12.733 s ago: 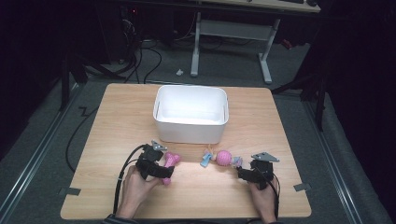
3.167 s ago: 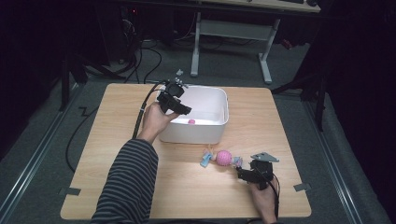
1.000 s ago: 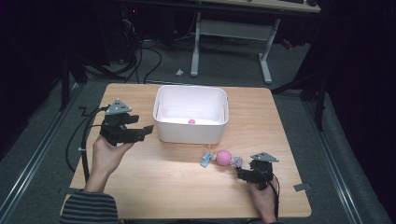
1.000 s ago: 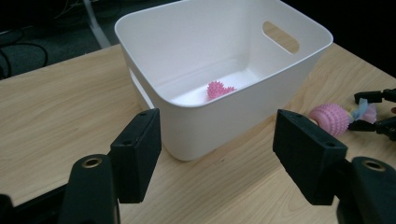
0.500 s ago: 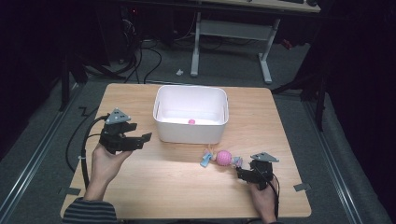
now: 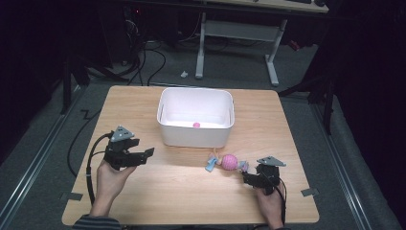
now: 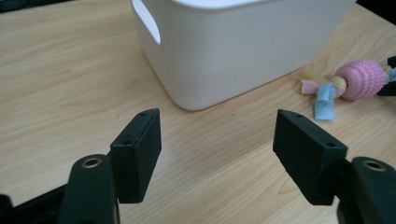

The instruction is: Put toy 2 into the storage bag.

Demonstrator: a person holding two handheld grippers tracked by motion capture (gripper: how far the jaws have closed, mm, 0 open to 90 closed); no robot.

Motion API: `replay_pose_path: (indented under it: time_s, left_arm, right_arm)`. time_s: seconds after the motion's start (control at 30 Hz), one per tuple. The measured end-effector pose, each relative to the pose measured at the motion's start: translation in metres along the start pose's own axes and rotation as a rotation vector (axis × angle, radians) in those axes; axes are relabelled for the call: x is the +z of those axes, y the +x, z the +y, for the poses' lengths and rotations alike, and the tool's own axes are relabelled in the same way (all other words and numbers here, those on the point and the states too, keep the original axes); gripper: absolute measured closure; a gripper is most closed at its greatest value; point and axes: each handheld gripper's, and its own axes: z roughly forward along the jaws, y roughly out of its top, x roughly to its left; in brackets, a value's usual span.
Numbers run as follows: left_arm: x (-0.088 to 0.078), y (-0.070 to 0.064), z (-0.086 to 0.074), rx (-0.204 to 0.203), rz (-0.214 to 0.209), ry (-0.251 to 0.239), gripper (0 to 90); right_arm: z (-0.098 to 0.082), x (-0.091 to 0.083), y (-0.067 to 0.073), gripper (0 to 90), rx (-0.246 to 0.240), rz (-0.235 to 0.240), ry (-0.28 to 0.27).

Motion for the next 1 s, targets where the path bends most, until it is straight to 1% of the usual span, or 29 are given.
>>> replay_pose_path:
  time_s: [0.17, 0.2, 0.27, 0.3, 0.33, 0.37, 0.4, 0.43, 0.47, 0.5, 0.67, 0.7, 0.73, 0.8, 0.87, 0.9, 0.93, 1.0]
  left_arm:
    - [0.01, 0.003, -0.016, -0.037, -0.016, 0.007, 32.8]
    - [0.013, 0.003, -0.021, -0.049, -0.015, 0.008, 32.7]
    - [0.014, 0.004, -0.024, -0.055, -0.016, 0.008, 32.5]
    - [0.016, 0.005, -0.029, -0.07, -0.02, 0.005, 32.4]
    - [0.016, 0.005, -0.029, -0.07, -0.02, 0.005, 32.4]
    - [0.019, 0.007, -0.035, -0.079, -0.015, 0.007, 32.2]
    - [0.019, 0.007, -0.035, -0.079, -0.015, 0.007, 32.2]
    - [0.022, 0.007, -0.039, -0.084, -0.009, 0.013, 32.2]
    - [0.022, 0.007, -0.039, -0.084, -0.009, 0.013, 32.2]
    - [0.026, 0.006, -0.043, -0.089, -0.003, 0.021, 32.1]
    - [0.034, 0.005, -0.05, -0.084, 0.009, 0.039, 32.0]
    - [0.039, 0.005, -0.053, -0.08, 0.019, 0.049, 32.0]
    - [0.039, 0.005, -0.053, -0.08, 0.019, 0.049, 32.0]
    - [0.043, 0.005, -0.056, -0.073, 0.039, 0.057, 32.0]
    - [0.047, 0.005, -0.058, -0.064, 0.071, 0.06, 31.5]
    - [0.049, 0.005, -0.059, -0.068, 0.079, 0.058, 31.5]
    - [0.052, 0.005, -0.06, -0.073, 0.075, 0.061, 31.5]
    - [0.055, 0.005, -0.062, -0.067, 0.092, 0.065, 31.4]
  right_arm:
    - [0.0, 0.0, 0.0, 16.2, 0.001, 0.0, 0.0]
    - [0.0, 0.0, 0.0, 16.2, 0.002, 0.0, 0.0]
    - [0.0, 0.0, 0.0, 16.2, 0.002, 0.0, 0.0]
    - [0.0, 0.0, 0.0, 16.2, 0.002, 0.0, 0.0]
    - [0.0, 0.0, 0.0, 16.2, 0.002, 0.0, 0.0]
    - [0.0, 0.0, 0.0, 16.2, -0.001, 0.0, -0.001]
    - [0.0, 0.0, 0.0, 16.2, -0.001, 0.0, -0.001]
    - [0.0, 0.0, 0.0, 16.2, 0.001, -0.001, -0.001]
    - [0.0, 0.0, 0.0, 16.2, 0.001, -0.001, -0.001]
    - [0.0, 0.0, 0.0, 16.2, 0.0, 0.0, -0.001]
    - [0.0, 0.0, 0.0, 16.2, 0.001, 0.0, -0.001]
    - [0.0, 0.0, 0.0, 16.2, 0.001, 0.0, -0.001]
    - [0.0, 0.0, 0.0, 16.2, 0.001, 0.0, -0.001]
    - [0.0, 0.0, 0.0, 16.2, 0.001, 0.0, -0.001]
    - [0.0, 0.0, 0.0, 16.2, 0.0, 0.0, 0.0]
    - [0.0, 0.0, 0.0, 16.1, 0.0, 0.001, -0.001]
    - [0.0, 0.0, 0.0, 16.1, 0.0, 0.001, -0.001]
    - [0.0, 0.0, -0.001, 15.7, -0.007, 0.014, 0.001]
